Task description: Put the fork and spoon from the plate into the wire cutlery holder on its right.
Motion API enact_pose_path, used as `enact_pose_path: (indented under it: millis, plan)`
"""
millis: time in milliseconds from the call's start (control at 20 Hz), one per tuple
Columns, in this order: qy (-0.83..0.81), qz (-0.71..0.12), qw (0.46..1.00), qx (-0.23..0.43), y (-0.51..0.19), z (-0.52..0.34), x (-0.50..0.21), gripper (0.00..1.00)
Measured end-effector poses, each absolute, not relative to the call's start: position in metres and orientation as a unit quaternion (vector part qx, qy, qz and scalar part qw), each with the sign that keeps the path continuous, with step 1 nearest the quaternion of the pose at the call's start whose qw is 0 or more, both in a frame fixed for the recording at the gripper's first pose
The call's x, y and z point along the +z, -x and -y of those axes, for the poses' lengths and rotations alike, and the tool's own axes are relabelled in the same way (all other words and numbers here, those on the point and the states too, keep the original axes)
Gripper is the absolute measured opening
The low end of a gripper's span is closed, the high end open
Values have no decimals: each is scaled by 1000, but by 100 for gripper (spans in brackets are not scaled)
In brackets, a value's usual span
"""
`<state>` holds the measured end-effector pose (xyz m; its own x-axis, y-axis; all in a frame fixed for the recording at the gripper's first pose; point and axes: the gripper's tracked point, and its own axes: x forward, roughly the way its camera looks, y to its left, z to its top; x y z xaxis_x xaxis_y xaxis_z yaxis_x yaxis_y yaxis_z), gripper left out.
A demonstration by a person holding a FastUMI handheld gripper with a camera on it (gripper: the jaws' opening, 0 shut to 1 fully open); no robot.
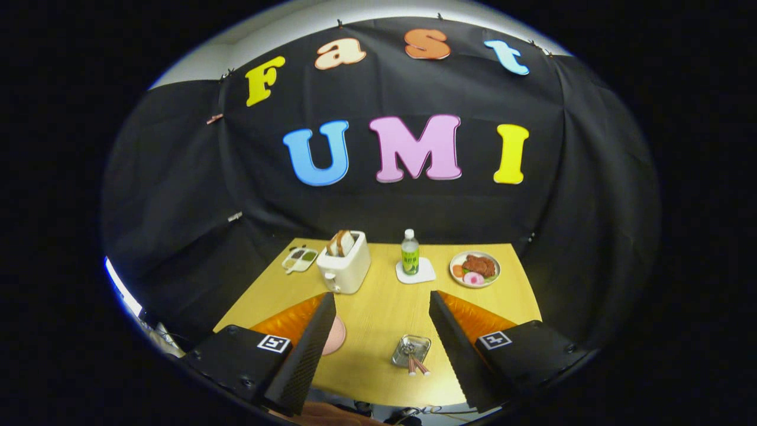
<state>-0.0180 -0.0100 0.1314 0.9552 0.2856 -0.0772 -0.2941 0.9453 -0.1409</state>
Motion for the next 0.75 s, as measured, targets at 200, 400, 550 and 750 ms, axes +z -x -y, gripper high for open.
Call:
enact_pose_path:
  millis: [200, 400, 550, 750]
  plan:
    - [78, 74, 987, 119, 25, -2, 173, 99]
    - [65, 151, 983, 87, 35, -15, 192, 99]
    - [64, 167, 980, 85, 40, -31, 185, 99]
    - [22, 195, 979, 59, 45, -38, 175, 99]
